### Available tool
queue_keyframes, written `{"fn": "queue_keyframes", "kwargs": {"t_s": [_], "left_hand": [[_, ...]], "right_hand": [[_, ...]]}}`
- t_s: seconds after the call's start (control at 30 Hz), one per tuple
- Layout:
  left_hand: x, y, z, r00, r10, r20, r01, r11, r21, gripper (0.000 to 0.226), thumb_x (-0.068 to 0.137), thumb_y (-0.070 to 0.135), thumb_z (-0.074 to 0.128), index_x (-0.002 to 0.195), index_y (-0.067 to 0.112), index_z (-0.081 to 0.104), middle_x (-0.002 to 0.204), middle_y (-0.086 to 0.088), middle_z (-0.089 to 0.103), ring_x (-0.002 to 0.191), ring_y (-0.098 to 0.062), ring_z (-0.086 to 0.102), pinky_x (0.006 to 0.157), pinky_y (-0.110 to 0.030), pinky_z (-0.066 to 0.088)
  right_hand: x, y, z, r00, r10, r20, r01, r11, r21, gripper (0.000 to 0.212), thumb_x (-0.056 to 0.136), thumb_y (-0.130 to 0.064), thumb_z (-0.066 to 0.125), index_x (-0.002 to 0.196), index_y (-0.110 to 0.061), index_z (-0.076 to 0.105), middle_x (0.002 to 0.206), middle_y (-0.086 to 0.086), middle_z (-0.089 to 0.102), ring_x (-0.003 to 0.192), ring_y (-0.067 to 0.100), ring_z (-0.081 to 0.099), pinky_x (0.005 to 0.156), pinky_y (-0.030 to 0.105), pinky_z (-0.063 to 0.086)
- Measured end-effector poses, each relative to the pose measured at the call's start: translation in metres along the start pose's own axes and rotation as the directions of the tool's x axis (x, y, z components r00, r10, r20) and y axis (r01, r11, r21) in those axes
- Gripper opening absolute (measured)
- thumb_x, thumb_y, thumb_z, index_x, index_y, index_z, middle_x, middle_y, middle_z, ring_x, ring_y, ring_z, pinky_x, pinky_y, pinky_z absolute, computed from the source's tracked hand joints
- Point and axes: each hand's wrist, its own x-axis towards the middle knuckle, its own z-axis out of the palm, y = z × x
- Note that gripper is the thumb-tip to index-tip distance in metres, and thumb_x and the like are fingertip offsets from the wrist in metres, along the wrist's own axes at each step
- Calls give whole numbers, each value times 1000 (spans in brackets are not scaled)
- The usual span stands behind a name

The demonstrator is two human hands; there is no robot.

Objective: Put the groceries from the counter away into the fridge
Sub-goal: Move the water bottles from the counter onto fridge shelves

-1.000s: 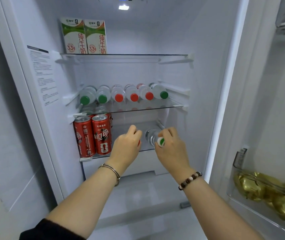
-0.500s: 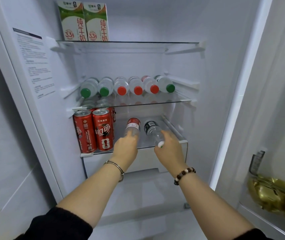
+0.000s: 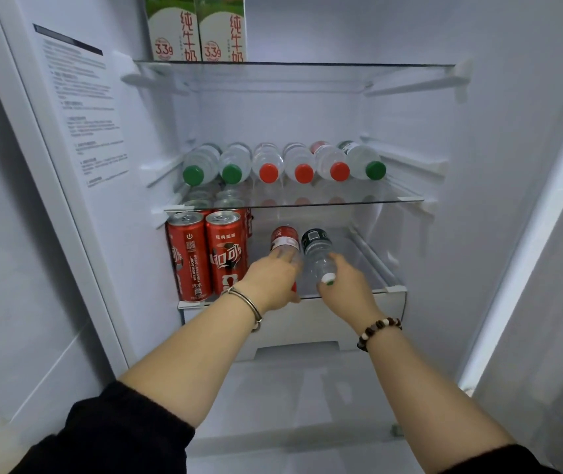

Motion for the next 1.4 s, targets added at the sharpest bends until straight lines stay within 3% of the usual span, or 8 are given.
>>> {"fn": "queue_keyframes", "kwargs": {"t_s": [0.2,0.4,0.6,0.83,0.97,1.17,1.3,1.4], "left_hand": [[15,-11,7,991,-82,-110,87,996,36,53,84,24,59,132,10,42,130,-12,47,113,-29,51,84,-37,46],[26,-14,10,979,-202,-32,198,975,-102,58,87,19,61,137,3,35,137,-18,39,119,-34,47,94,-39,46],[35,-7,13,955,-293,-48,289,955,-66,67,88,21,59,142,-2,26,144,-22,29,127,-35,38,101,-37,39],[43,-14,8,936,-349,-47,352,933,75,46,93,1,44,138,-4,34,137,-22,41,123,-34,47,96,-39,44],[46,-14,3,931,-363,-45,366,927,85,38,92,-4,42,131,-3,44,126,-21,53,113,-35,56,89,-40,48],[41,-15,2,924,-380,-40,382,919,96,39,88,-7,49,127,-4,47,124,-22,53,110,-36,57,86,-40,50],[42,-17,4,928,-370,-43,373,924,88,37,89,-8,44,125,-1,50,123,-20,54,110,-34,57,85,-38,50],[44,-19,5,929,-369,-36,371,926,75,36,89,-7,44,123,1,52,122,-18,55,110,-33,58,84,-37,50]], "right_hand": [[14,-2,7,999,18,34,-17,1000,-7,55,83,-7,55,135,-17,42,98,9,63,81,23,60,64,29,48],[20,0,13,1000,13,16,-13,1000,-27,52,85,-9,55,135,-17,41,89,3,57,76,21,59,61,28,46],[23,3,21,1000,28,-1,-28,998,50,52,87,-12,53,137,-16,39,95,11,63,78,25,61,63,33,50],[30,11,18,999,39,12,-41,978,205,49,88,-12,56,135,-19,43,87,-4,57,68,6,55,53,16,41],[40,15,19,995,91,31,-97,940,328,49,90,-20,59,136,-19,42,101,-8,52,69,-5,48,52,7,39],[52,2,26,991,109,78,-131,913,386,63,89,-21,62,144,-15,33,126,1,54,108,14,53,82,19,41],[61,-5,31,983,59,173,-117,931,347,47,89,-17,61,134,-9,47,119,3,60,102,15,56,79,20,40],[69,-2,37,974,54,219,-130,927,353,59,88,-22,64,140,-9,39,138,9,50,125,20,48,92,24,38]]}}
